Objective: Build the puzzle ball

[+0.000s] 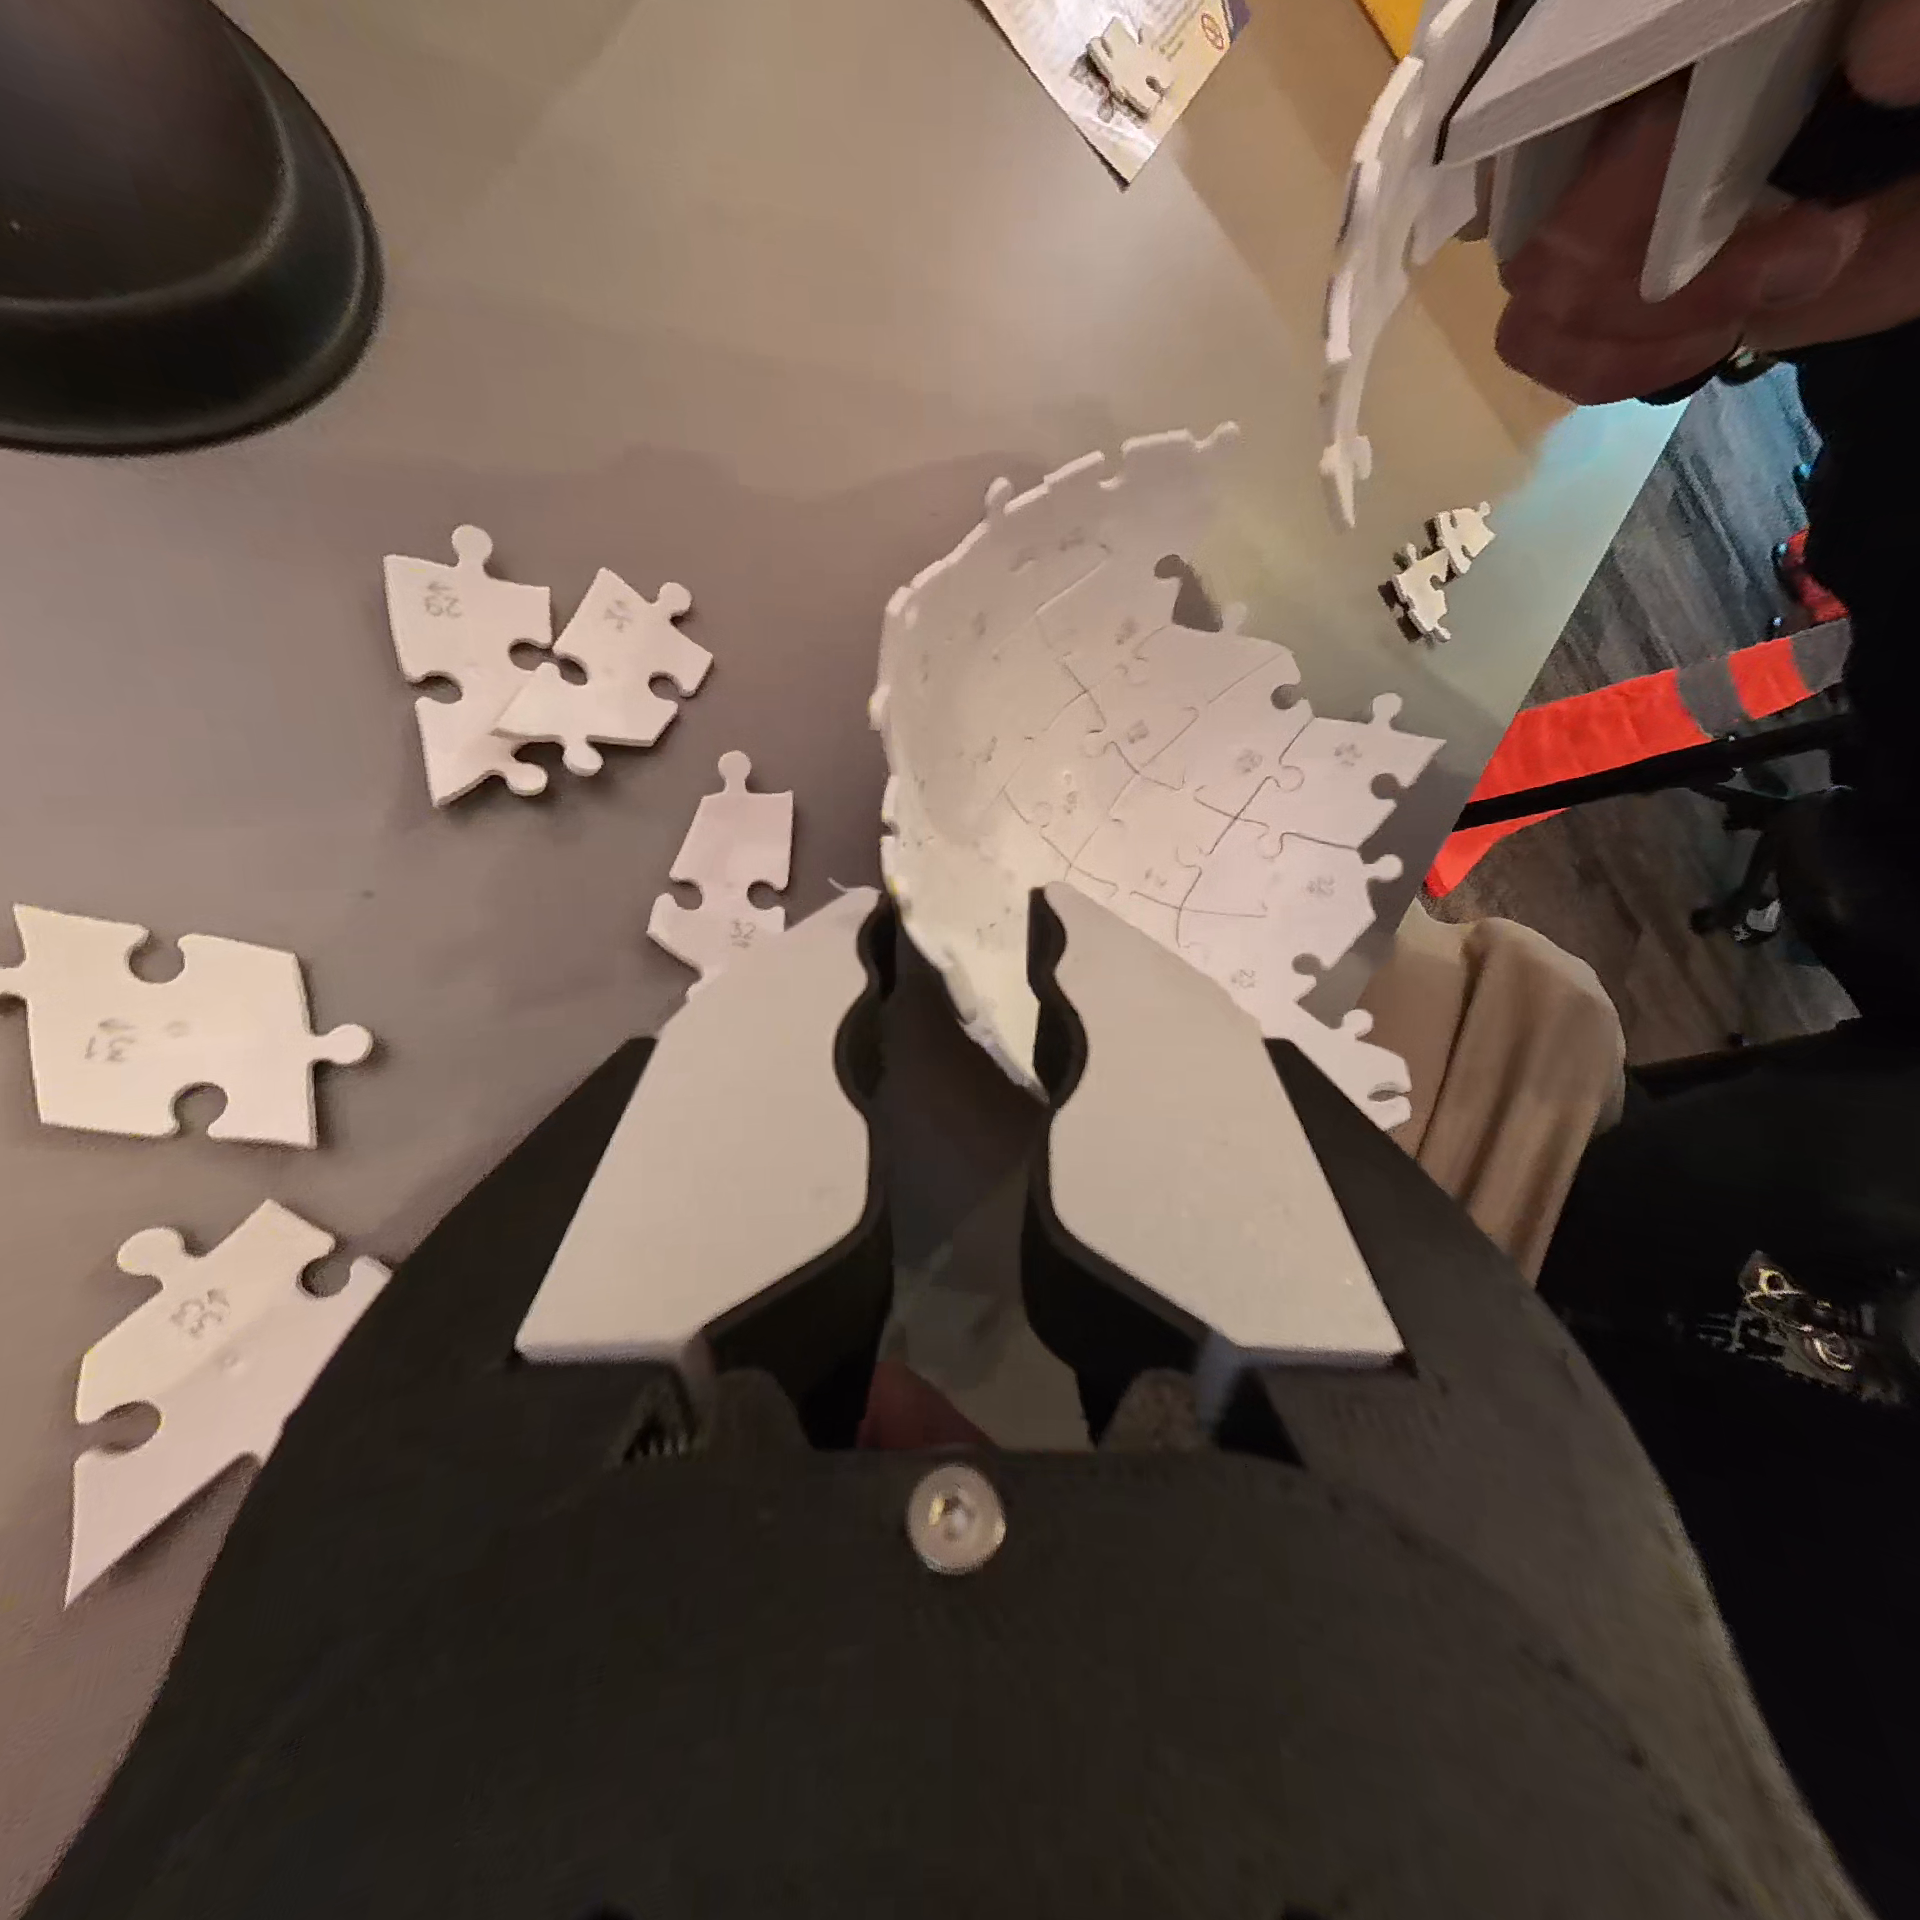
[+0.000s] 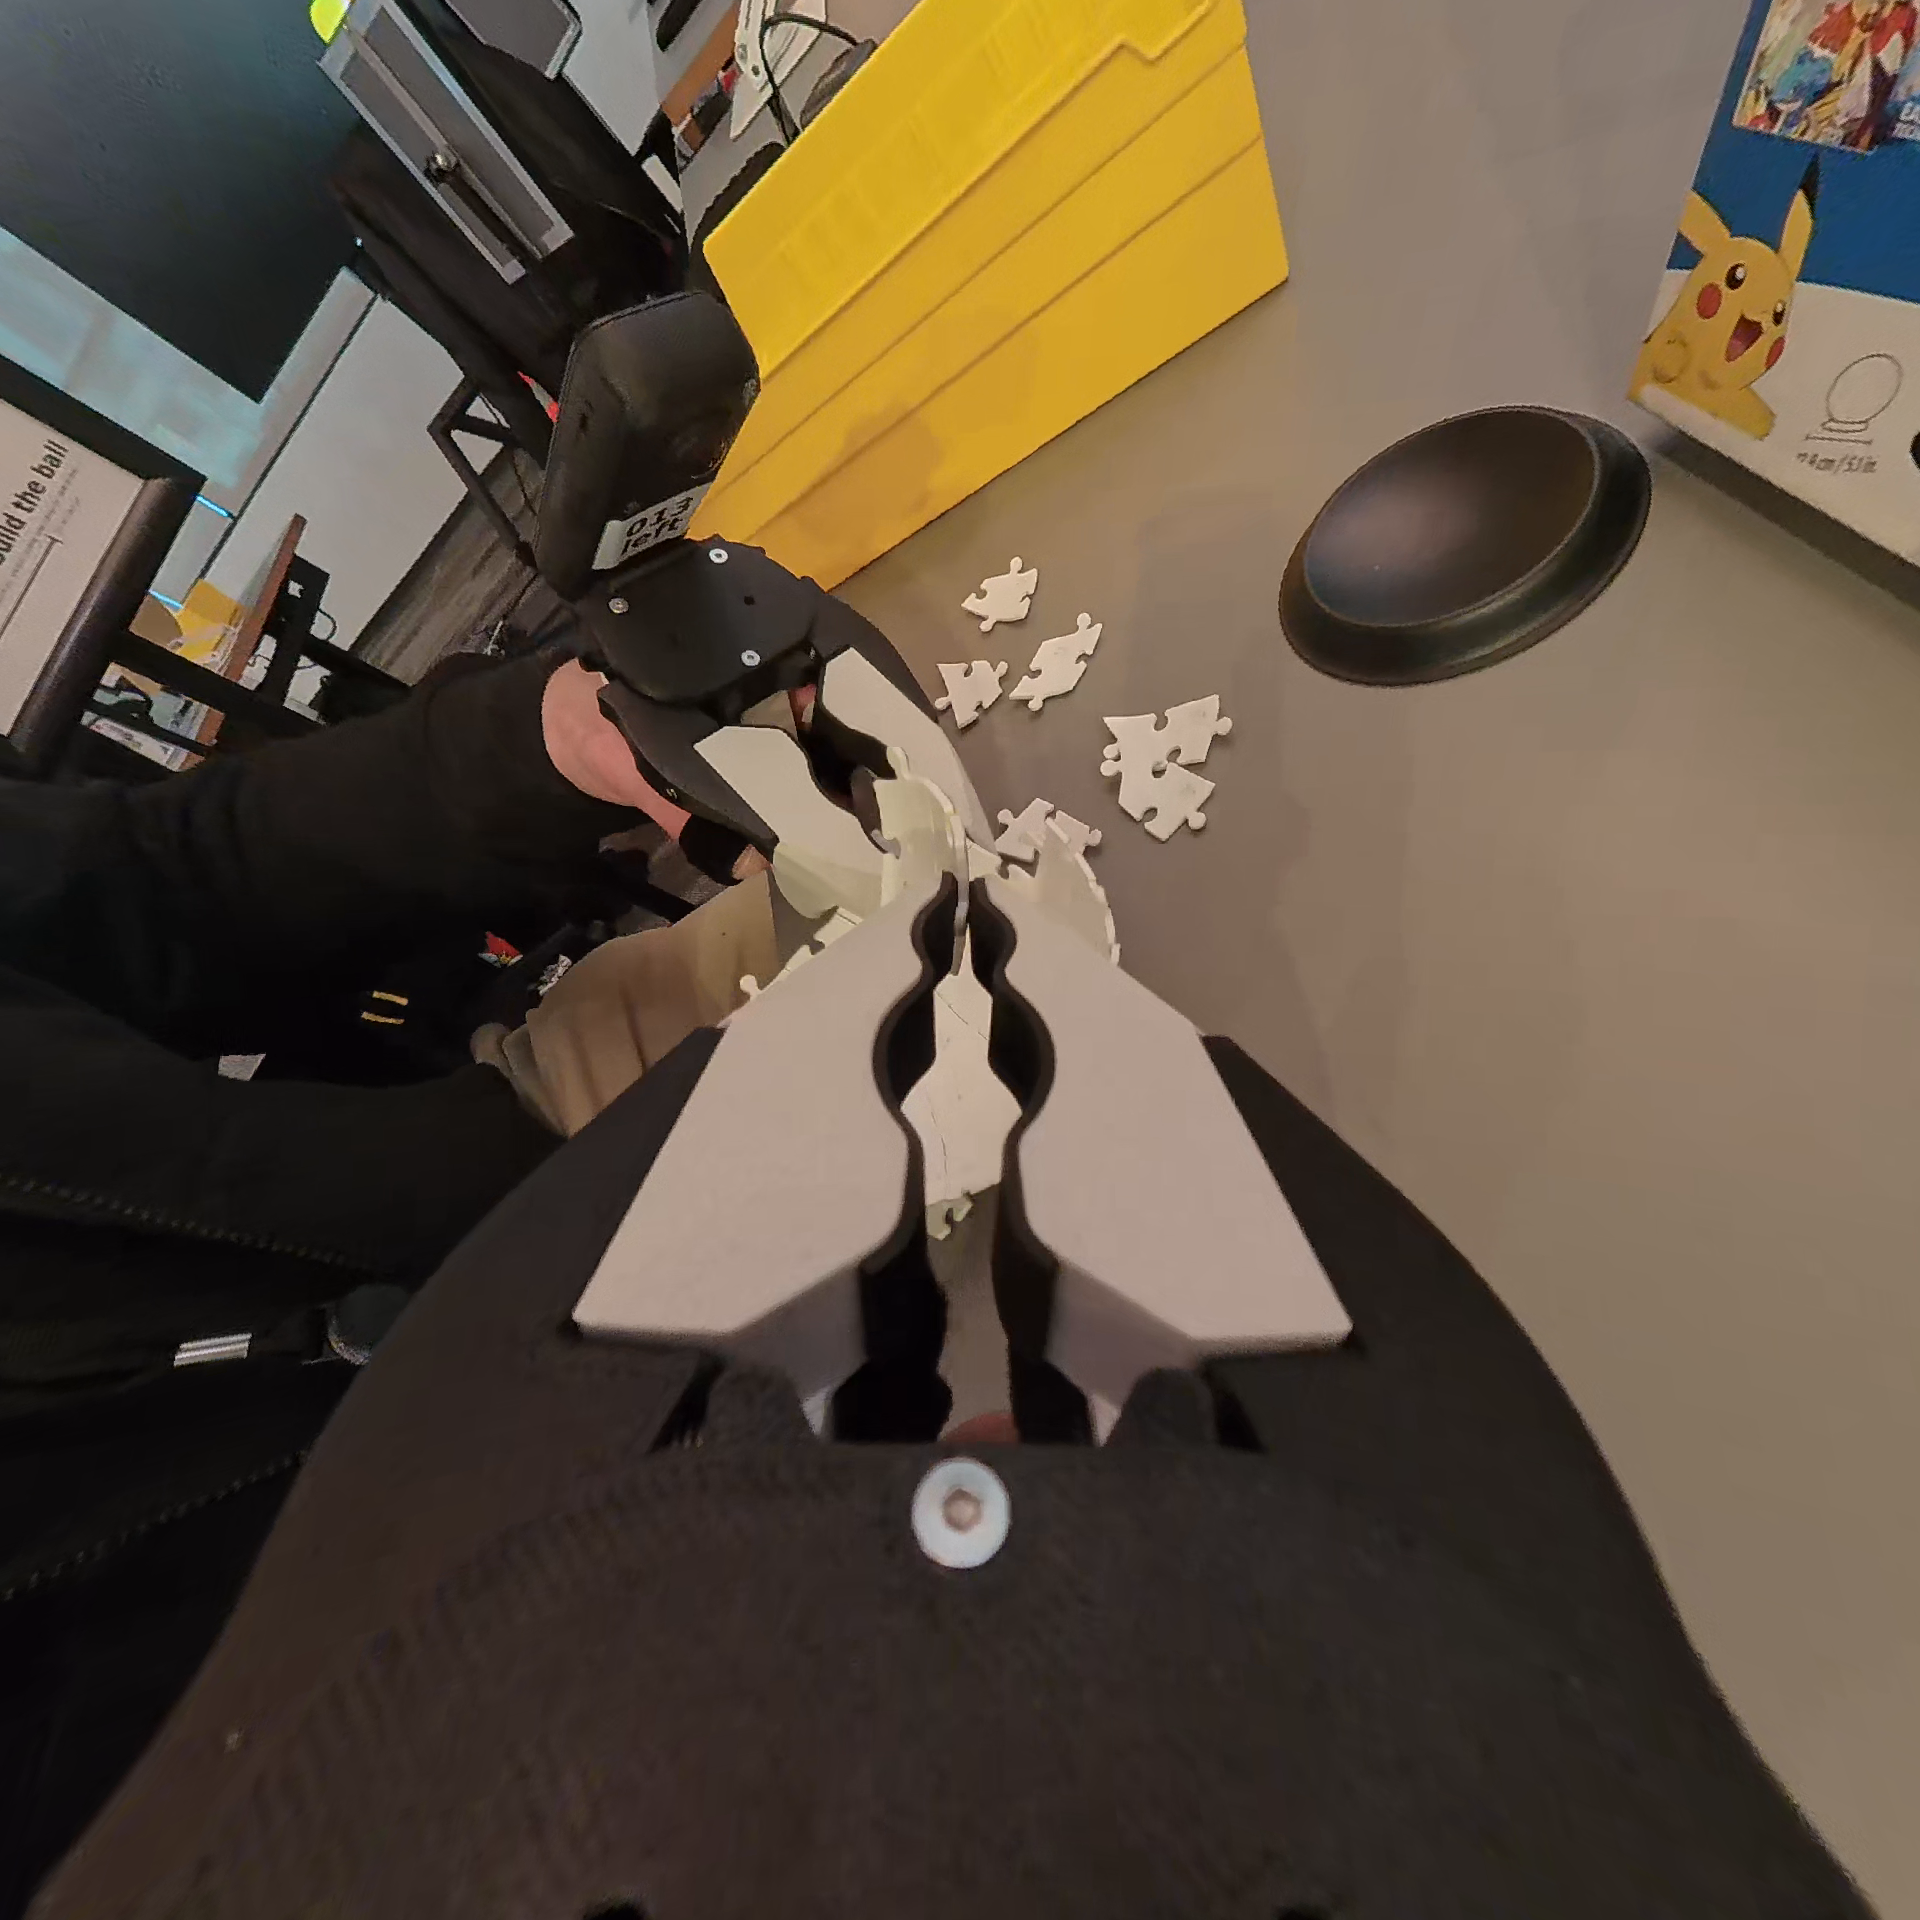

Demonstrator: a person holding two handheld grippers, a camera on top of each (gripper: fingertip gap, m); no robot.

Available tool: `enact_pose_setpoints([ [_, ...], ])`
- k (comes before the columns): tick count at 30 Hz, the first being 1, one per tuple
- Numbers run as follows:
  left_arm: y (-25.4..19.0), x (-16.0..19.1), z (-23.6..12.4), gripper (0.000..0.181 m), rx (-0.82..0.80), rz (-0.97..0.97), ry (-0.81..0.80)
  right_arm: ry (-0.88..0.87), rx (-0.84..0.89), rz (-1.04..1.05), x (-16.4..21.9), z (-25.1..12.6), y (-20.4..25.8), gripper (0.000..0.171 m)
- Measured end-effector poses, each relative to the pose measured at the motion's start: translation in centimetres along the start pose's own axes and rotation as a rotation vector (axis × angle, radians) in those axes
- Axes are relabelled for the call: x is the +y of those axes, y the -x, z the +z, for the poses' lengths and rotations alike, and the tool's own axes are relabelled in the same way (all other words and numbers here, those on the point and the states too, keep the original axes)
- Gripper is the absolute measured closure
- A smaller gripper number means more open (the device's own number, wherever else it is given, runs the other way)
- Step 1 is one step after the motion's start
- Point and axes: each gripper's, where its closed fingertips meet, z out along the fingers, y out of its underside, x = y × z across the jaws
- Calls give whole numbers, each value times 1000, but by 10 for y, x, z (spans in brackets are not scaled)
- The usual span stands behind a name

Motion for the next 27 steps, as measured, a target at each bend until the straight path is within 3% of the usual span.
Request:
enact_pose_setpoints([
  [1, 1, 0, 0, 159, 0, 0, -3, 1, -1, -1, 0, 2, 0, 171],
  [13, -1, -18, -29, 142, 24, 42, -173, 1, -29, -25, -9, 27, 14, 171],
  [27, -15, -64, -52, 150, 87, 68, -366, -56, -57, 9, -18, 27, 14, 171],
])
